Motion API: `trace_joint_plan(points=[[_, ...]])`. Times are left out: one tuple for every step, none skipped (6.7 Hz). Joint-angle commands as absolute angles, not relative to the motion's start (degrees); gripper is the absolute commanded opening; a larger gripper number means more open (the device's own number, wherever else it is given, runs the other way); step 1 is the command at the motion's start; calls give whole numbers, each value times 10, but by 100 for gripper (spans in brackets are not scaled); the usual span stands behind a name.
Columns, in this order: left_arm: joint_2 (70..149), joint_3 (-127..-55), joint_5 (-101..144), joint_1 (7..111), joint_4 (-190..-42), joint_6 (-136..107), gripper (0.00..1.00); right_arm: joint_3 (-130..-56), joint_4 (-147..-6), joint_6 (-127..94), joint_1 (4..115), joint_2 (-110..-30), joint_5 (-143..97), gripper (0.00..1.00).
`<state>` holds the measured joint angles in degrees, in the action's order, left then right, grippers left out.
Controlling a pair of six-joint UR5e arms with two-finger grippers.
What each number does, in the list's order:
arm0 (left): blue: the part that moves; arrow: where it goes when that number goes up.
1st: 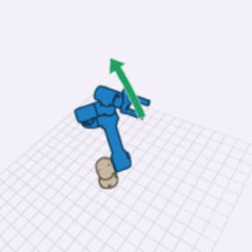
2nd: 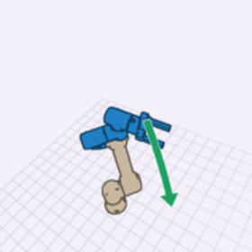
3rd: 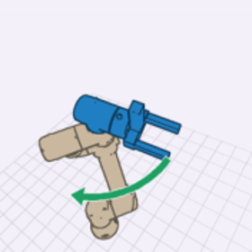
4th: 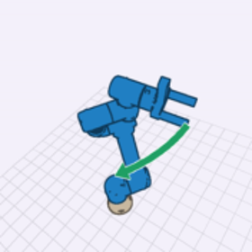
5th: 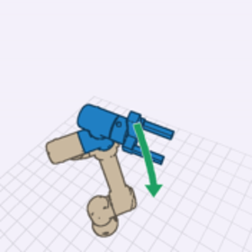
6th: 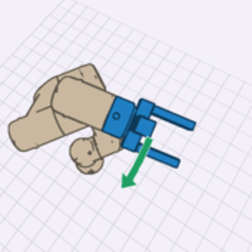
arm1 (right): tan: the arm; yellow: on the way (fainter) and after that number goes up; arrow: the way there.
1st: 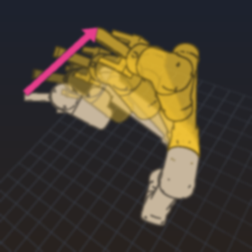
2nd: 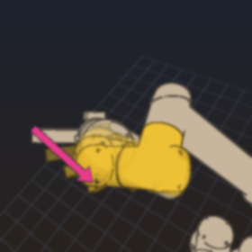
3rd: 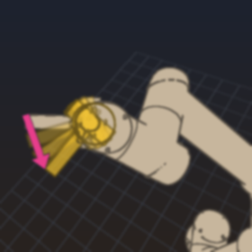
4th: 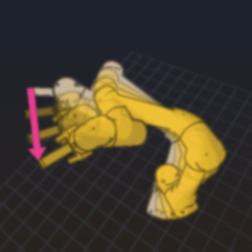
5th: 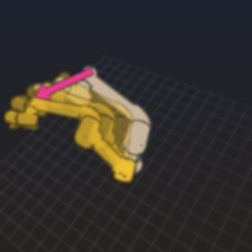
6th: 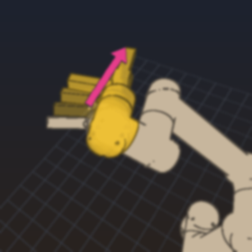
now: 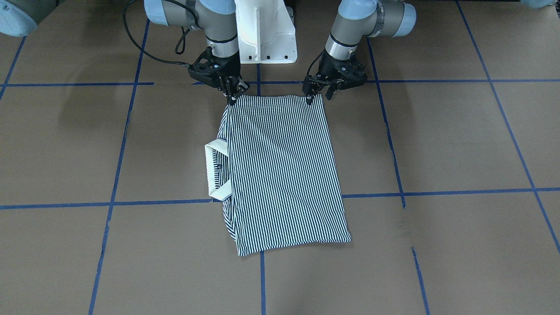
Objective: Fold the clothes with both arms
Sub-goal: 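Grasp the shirt edge nearest the robot with both grippers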
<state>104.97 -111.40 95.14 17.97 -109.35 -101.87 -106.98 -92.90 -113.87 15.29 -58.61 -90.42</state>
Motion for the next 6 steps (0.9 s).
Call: trace_joint_plan(points=[[1043,-1112,952,166,-1092,-1019,70,-1071,-929,-1139,153,-585,-904,0],[1043,-1108,952,164,-1092,-1019,69,-1070,-929,-1138,153,-585,-904,0],[1043,-1106,952,158,-1092,-1020,69,-1070,-929,-1138,153,-585,-904,0],[1042,-1104,952,156,-1092,-1019,68,-1070,-929,-1138,153,-585,-904,0],[1042,-1104,952,156,-1092,-1020,61,-1071,-929,-1138,153,-584,-904,0],[1043,-1101,952,156,-1092,-1020,57,-1071,-929,-1138,153,-585,-904,0]])
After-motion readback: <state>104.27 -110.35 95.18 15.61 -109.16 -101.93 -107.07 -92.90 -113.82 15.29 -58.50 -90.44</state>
